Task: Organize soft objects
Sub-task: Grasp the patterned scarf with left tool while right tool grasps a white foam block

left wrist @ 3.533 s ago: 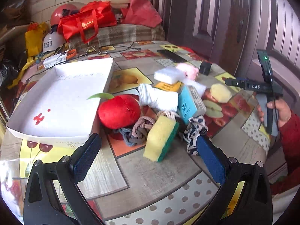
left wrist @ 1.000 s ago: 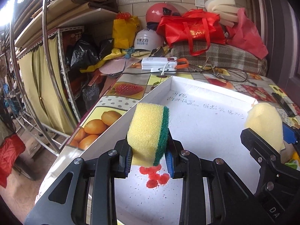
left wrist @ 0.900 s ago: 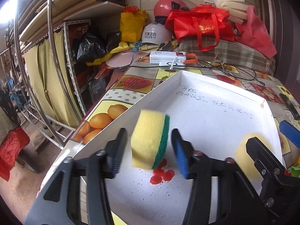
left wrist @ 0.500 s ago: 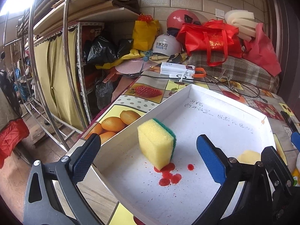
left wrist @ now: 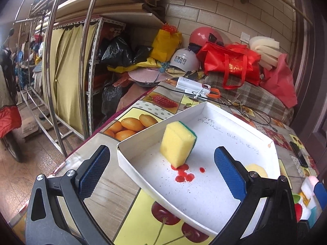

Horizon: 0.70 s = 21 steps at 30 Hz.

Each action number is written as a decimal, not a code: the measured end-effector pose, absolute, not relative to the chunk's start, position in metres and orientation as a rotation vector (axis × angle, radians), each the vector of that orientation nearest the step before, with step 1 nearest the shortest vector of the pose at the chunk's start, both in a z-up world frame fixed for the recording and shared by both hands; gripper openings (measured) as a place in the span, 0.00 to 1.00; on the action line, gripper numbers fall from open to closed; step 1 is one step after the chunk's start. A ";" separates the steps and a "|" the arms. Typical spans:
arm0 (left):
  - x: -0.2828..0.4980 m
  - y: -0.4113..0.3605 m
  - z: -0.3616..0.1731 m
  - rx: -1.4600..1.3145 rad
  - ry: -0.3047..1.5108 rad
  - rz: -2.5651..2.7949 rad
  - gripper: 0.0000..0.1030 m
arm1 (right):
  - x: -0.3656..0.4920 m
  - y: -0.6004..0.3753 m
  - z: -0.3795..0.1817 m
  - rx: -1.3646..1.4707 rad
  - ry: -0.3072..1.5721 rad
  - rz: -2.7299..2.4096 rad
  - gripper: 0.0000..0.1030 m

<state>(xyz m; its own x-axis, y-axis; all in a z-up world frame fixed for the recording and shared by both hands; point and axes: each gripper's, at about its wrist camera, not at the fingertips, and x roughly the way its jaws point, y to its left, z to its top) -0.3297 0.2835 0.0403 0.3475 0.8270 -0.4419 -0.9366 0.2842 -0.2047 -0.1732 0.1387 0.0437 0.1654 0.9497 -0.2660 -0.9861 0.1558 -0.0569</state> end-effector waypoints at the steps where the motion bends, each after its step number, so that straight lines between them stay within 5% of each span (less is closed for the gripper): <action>1: -0.324 0.275 0.042 -0.427 0.277 1.189 1.00 | -0.170 0.135 0.044 -0.231 0.183 1.398 1.00; 13: -0.260 0.182 0.047 -0.221 0.366 0.855 1.00 | -0.104 0.053 0.052 -0.204 0.035 1.287 1.00; 21: -0.223 0.142 0.045 -0.200 0.464 0.410 1.00 | 0.053 0.005 0.044 -0.150 0.347 1.010 1.00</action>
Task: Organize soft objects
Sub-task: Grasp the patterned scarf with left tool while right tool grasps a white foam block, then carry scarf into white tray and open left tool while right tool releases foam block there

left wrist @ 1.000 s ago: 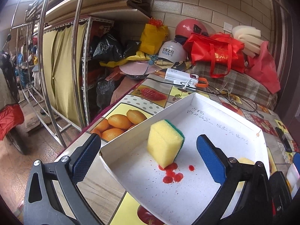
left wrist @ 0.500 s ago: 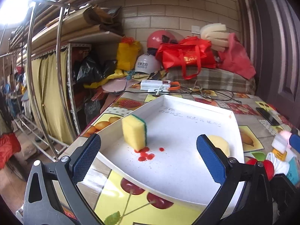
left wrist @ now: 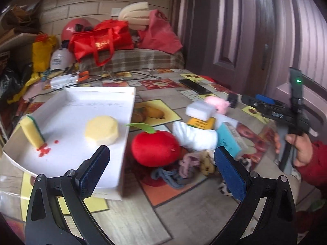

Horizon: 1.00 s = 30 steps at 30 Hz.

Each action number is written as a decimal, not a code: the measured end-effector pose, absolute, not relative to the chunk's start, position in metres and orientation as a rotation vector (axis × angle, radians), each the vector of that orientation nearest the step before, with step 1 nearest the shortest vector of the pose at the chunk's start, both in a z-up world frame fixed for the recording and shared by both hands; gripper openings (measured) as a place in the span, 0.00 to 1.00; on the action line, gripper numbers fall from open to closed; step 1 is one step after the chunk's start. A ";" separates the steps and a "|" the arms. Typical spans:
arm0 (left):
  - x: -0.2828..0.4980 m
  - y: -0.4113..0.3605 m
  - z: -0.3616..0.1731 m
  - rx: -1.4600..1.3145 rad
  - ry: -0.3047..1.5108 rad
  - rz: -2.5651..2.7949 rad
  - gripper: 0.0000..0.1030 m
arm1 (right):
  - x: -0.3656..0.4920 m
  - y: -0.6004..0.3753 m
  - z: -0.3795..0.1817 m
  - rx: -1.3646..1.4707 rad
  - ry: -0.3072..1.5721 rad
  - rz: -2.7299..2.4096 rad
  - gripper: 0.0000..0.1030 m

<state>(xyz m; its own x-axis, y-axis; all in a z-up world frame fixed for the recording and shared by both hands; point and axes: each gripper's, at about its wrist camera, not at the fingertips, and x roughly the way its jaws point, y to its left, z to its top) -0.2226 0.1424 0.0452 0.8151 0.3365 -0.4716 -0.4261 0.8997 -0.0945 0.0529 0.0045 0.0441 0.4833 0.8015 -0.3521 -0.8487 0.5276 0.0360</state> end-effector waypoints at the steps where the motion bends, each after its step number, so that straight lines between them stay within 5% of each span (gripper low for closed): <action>1: -0.221 0.133 0.047 -0.179 0.468 0.372 1.00 | 0.068 0.001 0.040 -0.151 0.414 1.027 1.00; 6: -0.192 0.092 0.039 -0.086 0.629 0.205 0.99 | 0.086 0.000 0.018 -0.263 0.610 1.201 0.94; 9: -0.175 0.068 0.028 -0.021 0.728 0.136 0.90 | 0.068 0.013 0.011 -0.385 0.610 1.248 0.91; 13: -0.160 0.060 0.013 0.023 0.835 0.147 0.71 | 0.062 0.036 -0.001 -0.506 0.638 1.230 0.75; 21: -0.146 0.067 0.001 -0.055 0.910 0.138 0.71 | 0.066 0.062 -0.010 -0.572 0.681 1.213 0.72; 23: -0.137 0.066 -0.002 -0.059 0.934 0.142 0.71 | 0.063 0.063 -0.009 -0.581 0.671 1.223 0.64; 24: -0.134 0.067 -0.001 -0.065 0.931 0.142 0.60 | 0.062 0.062 -0.008 -0.579 0.661 1.231 0.48; 25: -0.131 0.068 -0.001 -0.073 0.926 0.148 0.44 | 0.062 0.063 -0.007 -0.582 0.655 1.231 0.48; 26: -0.130 0.072 0.000 -0.086 0.920 0.151 0.39 | 0.062 0.063 -0.007 -0.582 0.653 1.230 0.48; 30: -0.137 0.073 0.009 -0.090 0.863 0.151 0.35 | 0.064 0.053 0.003 -0.518 0.611 1.236 0.48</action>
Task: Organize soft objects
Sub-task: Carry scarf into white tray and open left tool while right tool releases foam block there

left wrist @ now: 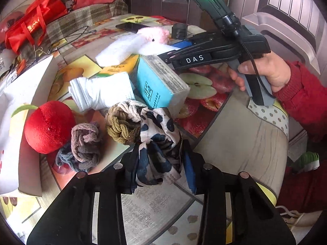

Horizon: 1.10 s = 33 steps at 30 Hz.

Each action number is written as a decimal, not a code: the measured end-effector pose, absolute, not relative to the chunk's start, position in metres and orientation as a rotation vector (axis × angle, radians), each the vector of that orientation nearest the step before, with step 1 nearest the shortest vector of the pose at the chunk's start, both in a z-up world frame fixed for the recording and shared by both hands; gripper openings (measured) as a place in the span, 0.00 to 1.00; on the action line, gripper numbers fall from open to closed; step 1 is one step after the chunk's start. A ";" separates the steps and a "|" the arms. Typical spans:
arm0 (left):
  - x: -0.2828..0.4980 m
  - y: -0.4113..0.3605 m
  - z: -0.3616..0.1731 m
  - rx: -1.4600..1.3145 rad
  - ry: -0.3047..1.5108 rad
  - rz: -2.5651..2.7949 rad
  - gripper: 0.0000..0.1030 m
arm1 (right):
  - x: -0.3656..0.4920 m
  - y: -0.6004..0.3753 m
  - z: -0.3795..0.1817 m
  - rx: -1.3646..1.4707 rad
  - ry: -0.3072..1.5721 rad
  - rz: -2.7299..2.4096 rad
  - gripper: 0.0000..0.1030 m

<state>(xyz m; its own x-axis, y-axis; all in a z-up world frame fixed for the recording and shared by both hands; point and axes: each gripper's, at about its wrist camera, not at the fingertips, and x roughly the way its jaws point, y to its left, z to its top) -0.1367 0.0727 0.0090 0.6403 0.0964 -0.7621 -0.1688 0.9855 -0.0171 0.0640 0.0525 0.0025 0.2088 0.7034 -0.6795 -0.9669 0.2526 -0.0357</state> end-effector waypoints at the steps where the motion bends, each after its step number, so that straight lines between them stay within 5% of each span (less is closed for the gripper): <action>1: -0.140 0.070 0.013 -0.074 0.835 0.156 0.34 | 0.064 0.047 0.008 -0.484 0.587 1.249 0.48; 15: -0.220 0.139 0.053 -0.161 0.359 0.651 0.35 | 0.064 -0.013 0.045 -0.140 0.300 1.139 0.48; 33: -0.263 0.185 0.045 -0.199 0.313 0.894 0.35 | -0.003 0.026 0.044 -0.151 0.266 1.277 0.48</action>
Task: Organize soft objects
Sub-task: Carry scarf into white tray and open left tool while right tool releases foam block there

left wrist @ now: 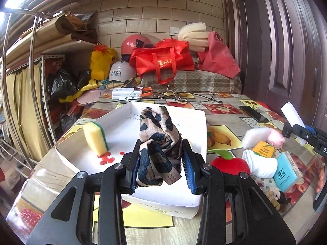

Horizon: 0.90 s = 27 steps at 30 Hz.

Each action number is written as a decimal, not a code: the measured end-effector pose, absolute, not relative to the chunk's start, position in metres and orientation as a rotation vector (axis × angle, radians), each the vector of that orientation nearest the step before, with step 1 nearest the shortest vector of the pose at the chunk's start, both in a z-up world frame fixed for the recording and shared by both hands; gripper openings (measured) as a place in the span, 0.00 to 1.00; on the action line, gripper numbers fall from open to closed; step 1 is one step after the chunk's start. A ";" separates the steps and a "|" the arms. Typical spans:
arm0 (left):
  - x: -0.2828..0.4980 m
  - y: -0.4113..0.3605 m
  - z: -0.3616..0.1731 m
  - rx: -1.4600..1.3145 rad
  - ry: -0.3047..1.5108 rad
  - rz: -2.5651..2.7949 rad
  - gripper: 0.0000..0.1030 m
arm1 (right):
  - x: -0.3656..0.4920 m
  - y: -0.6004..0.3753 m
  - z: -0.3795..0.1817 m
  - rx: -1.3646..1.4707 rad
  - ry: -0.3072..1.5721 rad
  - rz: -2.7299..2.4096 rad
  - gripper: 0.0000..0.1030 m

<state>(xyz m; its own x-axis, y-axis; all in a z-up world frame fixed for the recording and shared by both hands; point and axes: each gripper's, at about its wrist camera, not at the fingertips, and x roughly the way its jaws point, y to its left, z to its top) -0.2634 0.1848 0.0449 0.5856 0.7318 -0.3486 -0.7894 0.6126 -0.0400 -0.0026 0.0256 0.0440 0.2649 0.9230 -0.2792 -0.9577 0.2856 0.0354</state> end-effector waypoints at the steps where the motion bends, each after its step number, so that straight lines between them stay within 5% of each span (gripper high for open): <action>1: -0.265 0.187 0.045 -0.205 0.313 0.897 0.35 | -0.011 0.029 0.043 -0.157 0.262 1.295 0.48; 27: -0.293 0.255 0.041 -0.236 0.308 1.058 0.35 | -0.140 0.142 0.037 -0.268 0.252 1.509 0.48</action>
